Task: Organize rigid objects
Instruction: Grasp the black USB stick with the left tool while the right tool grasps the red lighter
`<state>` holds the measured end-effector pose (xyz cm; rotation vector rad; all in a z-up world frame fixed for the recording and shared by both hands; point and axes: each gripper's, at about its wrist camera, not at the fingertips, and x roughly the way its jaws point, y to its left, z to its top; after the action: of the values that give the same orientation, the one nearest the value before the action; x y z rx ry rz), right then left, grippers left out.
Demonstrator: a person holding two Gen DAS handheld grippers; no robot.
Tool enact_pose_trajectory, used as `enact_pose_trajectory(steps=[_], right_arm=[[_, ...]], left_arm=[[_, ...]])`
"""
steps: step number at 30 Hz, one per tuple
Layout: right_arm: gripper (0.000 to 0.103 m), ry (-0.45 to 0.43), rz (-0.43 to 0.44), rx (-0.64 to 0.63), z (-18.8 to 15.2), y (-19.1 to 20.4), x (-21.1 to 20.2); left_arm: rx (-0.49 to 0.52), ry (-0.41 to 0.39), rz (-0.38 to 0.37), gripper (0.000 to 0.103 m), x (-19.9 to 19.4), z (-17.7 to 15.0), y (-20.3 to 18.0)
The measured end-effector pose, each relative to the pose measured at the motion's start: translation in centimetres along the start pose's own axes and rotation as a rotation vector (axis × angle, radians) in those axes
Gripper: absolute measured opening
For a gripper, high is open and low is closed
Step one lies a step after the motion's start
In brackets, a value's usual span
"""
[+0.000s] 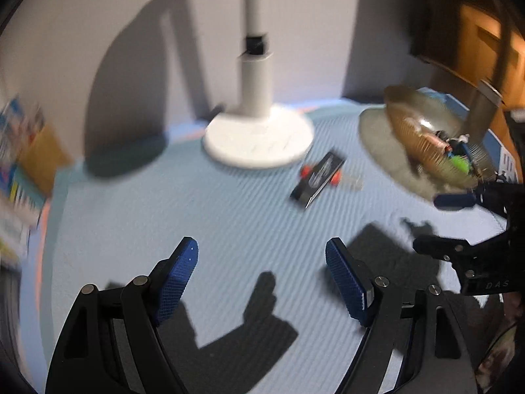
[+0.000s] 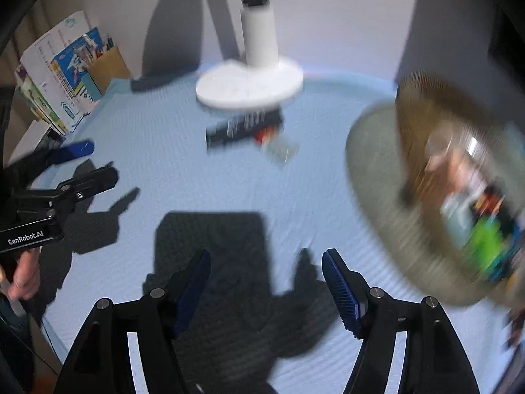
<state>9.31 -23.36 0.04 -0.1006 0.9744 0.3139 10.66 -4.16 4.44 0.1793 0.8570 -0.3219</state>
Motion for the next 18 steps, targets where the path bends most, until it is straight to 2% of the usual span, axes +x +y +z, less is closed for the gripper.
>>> enact_pose_trajectory(steps=[3,4,5,7,10,13,14,15,16,17,18], right_arm=[[0.069,-0.055,-0.027,-0.006,2.4,-0.7,0.9],[0.069,-0.054,-0.016,0.004,2.8,-1.0,1.6],[0.068,-0.045,-0.005,0.014,3.0,-1.2,2.5],[0.064,-0.036,0.015,0.017,3.1,-1.5,3.9],[0.061,-0.05,0.023,-0.027,3.3,-1.2,5.2],[0.061,-0.043,0.035,-0.028,3.8,-1.3,6.4],[0.061,-0.042,0.047,-0.022,3.8,-1.3,6.7],[0.061,-0.044,0.059,-0.017,3.8,-1.3,6.9],[0.061,-0.048,0.07,-0.015,3.8,-1.3,7.1],[0.059,-0.053,0.077,-0.015,3.9,-1.3,7.3],[0.059,-0.06,0.079,-0.019,4.0,-1.1,7.4]], left_arm=[[0.059,0.035,-0.056,0.078,3.8,2.3,-1.1],[0.072,0.063,-0.063,0.076,5.3,2.6,-1.3],[0.08,0.084,-0.083,0.069,6.6,2.8,-1.6],[0.089,0.116,-0.14,0.067,8.7,2.9,-2.2],[0.098,0.124,-0.16,0.067,10.5,3.1,-2.7],[0.095,0.103,-0.16,0.054,11.2,3.5,-2.6],[0.101,0.099,-0.158,0.047,11.2,3.6,-2.6],[0.101,0.095,-0.162,0.034,11.1,3.7,-2.5],[0.103,0.092,-0.17,0.028,10.8,3.7,-2.3],[0.102,0.092,-0.184,0.023,10.3,3.4,-2.0],[0.093,0.091,-0.197,0.023,9.8,3.2,-1.7]])
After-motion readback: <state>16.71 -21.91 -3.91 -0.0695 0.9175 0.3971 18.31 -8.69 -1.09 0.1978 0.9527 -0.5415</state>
